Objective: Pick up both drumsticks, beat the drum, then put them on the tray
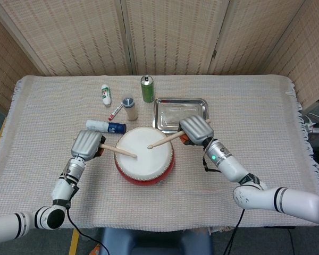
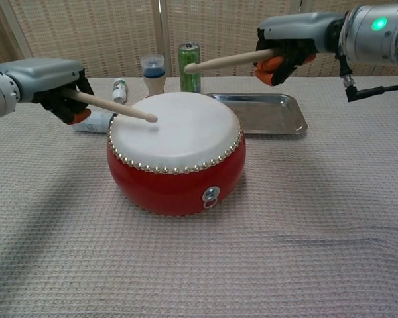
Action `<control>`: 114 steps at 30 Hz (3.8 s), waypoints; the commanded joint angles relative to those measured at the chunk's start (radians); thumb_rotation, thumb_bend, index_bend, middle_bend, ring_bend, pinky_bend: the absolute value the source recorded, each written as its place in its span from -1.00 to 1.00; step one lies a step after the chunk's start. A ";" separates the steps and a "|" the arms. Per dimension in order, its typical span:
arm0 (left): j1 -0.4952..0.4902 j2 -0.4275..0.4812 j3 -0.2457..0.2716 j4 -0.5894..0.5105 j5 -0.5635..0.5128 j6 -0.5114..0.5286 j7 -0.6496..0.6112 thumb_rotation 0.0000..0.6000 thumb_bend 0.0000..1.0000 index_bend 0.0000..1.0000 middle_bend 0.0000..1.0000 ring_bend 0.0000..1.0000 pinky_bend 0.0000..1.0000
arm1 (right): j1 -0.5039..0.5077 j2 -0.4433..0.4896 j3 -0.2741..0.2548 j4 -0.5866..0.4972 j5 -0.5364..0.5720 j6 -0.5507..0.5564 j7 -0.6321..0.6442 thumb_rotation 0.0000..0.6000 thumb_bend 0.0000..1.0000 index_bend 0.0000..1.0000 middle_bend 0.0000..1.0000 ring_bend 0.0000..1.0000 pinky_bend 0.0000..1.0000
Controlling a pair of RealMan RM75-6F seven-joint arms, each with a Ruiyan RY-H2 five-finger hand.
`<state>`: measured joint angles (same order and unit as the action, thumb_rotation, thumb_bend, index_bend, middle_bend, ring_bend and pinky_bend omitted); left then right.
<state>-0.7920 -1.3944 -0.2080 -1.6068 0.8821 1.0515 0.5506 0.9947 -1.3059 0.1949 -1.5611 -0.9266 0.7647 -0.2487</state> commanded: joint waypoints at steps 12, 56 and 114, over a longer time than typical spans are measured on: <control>-0.007 0.024 0.019 0.012 -0.023 -0.110 -0.118 1.00 0.36 0.98 1.00 1.00 1.00 | 0.007 -0.070 -0.031 0.076 0.026 -0.006 -0.045 1.00 0.30 1.00 1.00 1.00 1.00; 0.065 0.072 -0.121 -0.063 -0.074 -0.218 -0.419 1.00 0.35 0.97 1.00 1.00 1.00 | -0.066 0.002 0.035 0.005 -0.134 -0.014 0.205 1.00 0.30 1.00 1.00 1.00 1.00; -0.025 -0.116 0.037 0.100 -0.029 0.077 0.086 1.00 0.32 0.96 1.00 1.00 1.00 | -0.118 -0.036 0.067 0.044 -0.252 0.098 0.259 1.00 0.30 1.00 1.00 1.00 1.00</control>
<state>-0.8054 -1.4771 -0.1837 -1.5433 0.8614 1.1356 0.6042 0.9037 -1.3820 0.2293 -1.4746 -1.1238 0.8201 -0.0514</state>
